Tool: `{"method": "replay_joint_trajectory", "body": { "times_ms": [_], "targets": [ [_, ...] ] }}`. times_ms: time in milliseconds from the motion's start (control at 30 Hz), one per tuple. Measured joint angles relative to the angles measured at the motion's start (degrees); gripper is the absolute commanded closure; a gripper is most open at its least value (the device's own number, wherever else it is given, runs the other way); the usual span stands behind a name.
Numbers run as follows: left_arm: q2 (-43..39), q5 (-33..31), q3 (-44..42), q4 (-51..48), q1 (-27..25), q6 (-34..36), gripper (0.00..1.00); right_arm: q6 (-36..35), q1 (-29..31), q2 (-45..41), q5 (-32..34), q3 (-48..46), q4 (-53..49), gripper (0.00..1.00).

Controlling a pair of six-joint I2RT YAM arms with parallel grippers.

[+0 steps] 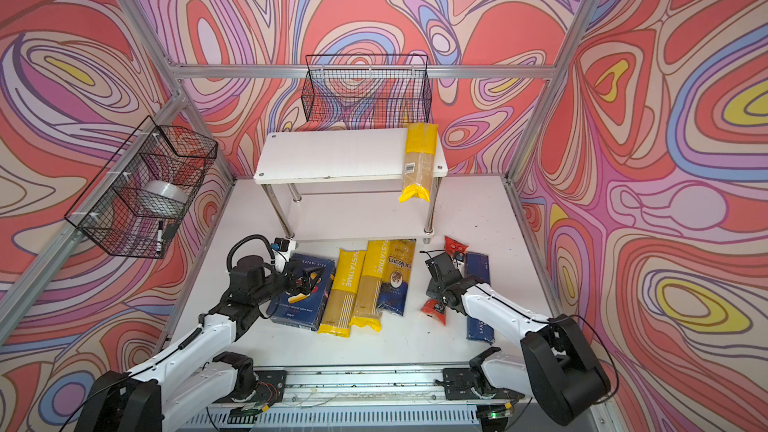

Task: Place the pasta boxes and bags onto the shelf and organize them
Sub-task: 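Close the right gripper around the red spaghetti bag's middle, then lift the red spaghetti bag upright with the right gripper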

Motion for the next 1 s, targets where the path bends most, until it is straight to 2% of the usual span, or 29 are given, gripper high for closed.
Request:
{"method": "replay_joint_trajectory", "body": {
  "times_ms": [133, 267, 533, 1000],
  "targets": [
    [0.0, -0.2, 0.0, 0.0, 0.0, 0.0, 0.0, -0.5, 0.0, -2.03, -0.81, -1.09, -0.26, 0.89],
    [-0.02, -0.28, 0.0, 0.0, 0.0, -0.28, 0.0, -1.09, 0.0, -4.5, -1.77, -2.14, -0.94, 0.89],
    [-1.77, -0.52, -0.28, 0.85, 0.0, -1.84, 0.0, -2.19, 0.0, -15.56, -4.15, -4.26, -6.21, 1.0],
    [-1.09, -1.49, -0.66, 1.29, 0.0, -2.16, 0.0, -5.22, 0.0, -22.16, -1.9, 3.82, -15.65, 1.0]
  ]
}}
